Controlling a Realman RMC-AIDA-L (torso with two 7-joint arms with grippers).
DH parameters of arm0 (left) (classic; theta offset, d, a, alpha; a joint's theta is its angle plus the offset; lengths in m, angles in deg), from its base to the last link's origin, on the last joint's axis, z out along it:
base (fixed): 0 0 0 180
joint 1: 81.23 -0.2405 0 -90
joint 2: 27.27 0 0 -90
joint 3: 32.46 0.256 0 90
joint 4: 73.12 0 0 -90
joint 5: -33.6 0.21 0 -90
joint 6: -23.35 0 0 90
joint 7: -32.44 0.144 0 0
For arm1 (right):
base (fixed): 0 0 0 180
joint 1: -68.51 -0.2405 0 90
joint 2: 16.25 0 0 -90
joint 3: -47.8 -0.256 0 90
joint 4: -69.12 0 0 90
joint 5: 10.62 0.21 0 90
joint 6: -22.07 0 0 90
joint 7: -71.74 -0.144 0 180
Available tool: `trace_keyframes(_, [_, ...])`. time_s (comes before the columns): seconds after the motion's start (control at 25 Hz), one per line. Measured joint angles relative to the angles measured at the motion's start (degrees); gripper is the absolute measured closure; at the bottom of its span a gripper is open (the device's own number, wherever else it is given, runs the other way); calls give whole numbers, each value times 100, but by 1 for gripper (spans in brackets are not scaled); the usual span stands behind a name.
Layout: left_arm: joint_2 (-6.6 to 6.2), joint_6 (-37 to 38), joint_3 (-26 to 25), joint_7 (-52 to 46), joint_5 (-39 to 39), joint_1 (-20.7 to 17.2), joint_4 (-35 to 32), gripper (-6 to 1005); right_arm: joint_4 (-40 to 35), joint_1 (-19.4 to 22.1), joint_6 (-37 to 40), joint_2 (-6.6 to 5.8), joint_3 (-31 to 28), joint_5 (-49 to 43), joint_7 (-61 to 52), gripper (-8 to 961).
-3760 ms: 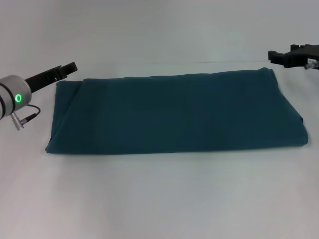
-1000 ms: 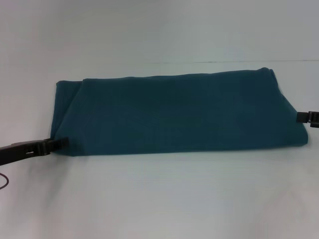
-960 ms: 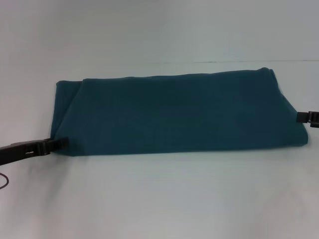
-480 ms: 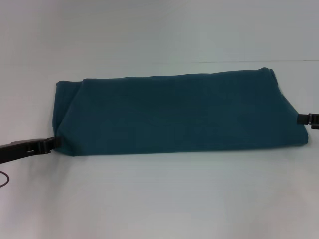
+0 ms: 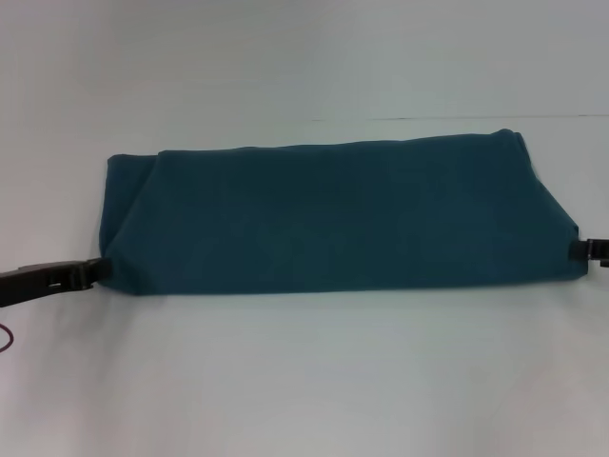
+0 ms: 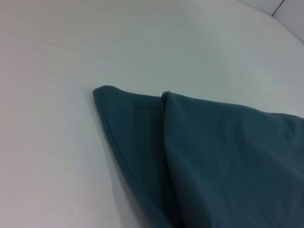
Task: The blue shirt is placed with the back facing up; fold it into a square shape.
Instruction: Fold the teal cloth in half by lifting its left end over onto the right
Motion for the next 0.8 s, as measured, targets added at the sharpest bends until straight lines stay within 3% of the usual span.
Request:
trace_keyframes(0.36, [-6, 8, 37, -118, 90, 17, -84, 984, 69, -61, -462, 173, 141, -66, 8, 192])
trace_keyframes(0.6, [-9, 7, 40, -120, 99, 39, -86, 985, 274, -190, -780, 223, 150, -68, 45, 213])
trace_keyframes(0.8, [-17, 11, 36, -122, 118, 47, -86, 984, 295, -218, -850, 250, 155, -47, 110, 434])
